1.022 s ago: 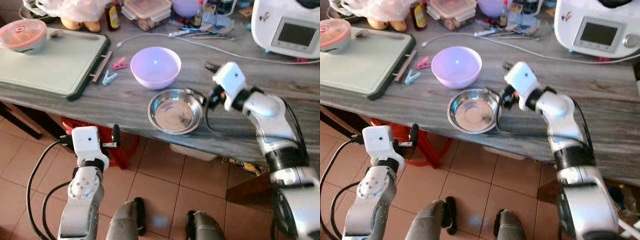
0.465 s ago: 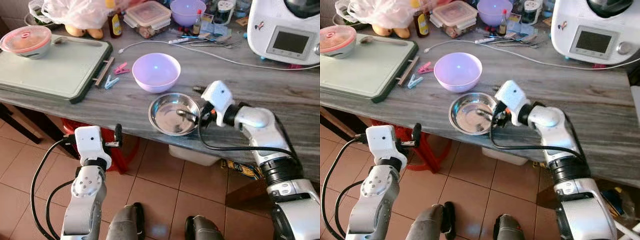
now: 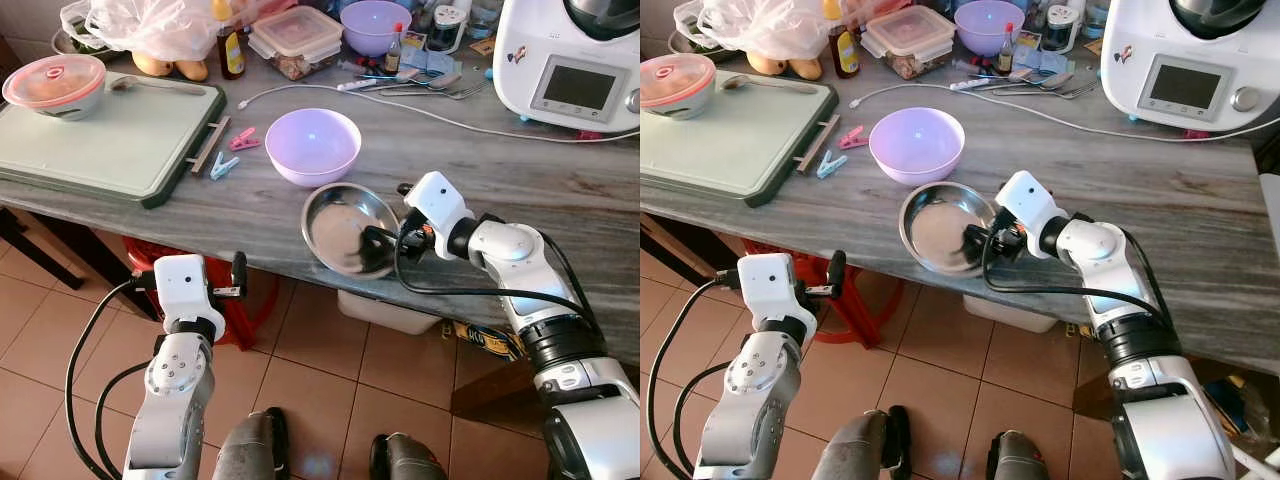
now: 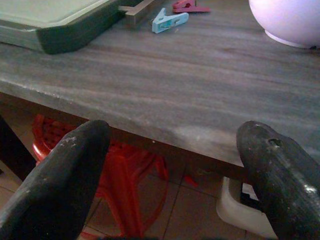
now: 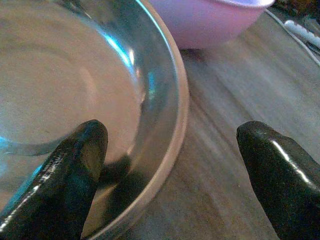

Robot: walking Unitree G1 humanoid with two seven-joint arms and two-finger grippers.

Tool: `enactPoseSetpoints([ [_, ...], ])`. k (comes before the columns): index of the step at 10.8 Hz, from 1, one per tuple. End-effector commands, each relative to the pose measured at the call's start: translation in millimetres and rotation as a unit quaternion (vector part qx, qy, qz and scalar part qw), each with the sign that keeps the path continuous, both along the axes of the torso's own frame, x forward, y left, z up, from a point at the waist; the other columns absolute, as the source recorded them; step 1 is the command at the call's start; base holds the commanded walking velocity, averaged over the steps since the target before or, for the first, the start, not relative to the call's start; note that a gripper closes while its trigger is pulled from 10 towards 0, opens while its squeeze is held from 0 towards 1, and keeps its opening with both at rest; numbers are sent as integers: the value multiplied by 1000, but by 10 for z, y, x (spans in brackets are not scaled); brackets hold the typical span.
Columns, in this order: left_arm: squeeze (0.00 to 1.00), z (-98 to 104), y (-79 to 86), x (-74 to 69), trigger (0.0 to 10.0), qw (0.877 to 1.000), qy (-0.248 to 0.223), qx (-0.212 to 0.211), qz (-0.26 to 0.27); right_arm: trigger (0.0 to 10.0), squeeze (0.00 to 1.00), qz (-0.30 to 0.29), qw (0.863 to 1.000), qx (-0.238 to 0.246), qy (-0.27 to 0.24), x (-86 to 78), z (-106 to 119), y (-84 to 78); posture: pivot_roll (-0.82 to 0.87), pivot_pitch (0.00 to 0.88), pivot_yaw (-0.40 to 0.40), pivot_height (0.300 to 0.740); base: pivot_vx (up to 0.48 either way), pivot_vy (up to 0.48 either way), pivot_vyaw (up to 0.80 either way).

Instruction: Setting the table

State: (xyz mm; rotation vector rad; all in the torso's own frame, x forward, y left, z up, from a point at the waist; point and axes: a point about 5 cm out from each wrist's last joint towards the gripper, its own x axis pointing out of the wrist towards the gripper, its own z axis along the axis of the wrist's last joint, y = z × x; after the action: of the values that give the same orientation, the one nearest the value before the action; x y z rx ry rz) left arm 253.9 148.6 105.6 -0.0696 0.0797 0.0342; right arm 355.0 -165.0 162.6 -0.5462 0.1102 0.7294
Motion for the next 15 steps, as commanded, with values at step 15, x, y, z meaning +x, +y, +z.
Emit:
enactPoseSetpoints([
  [15, 0, -9, 35, 3, 10000, 1000, -3, 2, 6, 10000, 59, -124, 985, 37, -116, 139, 524, -132, -6, 124, 41, 740, 0, 0, 0],
])
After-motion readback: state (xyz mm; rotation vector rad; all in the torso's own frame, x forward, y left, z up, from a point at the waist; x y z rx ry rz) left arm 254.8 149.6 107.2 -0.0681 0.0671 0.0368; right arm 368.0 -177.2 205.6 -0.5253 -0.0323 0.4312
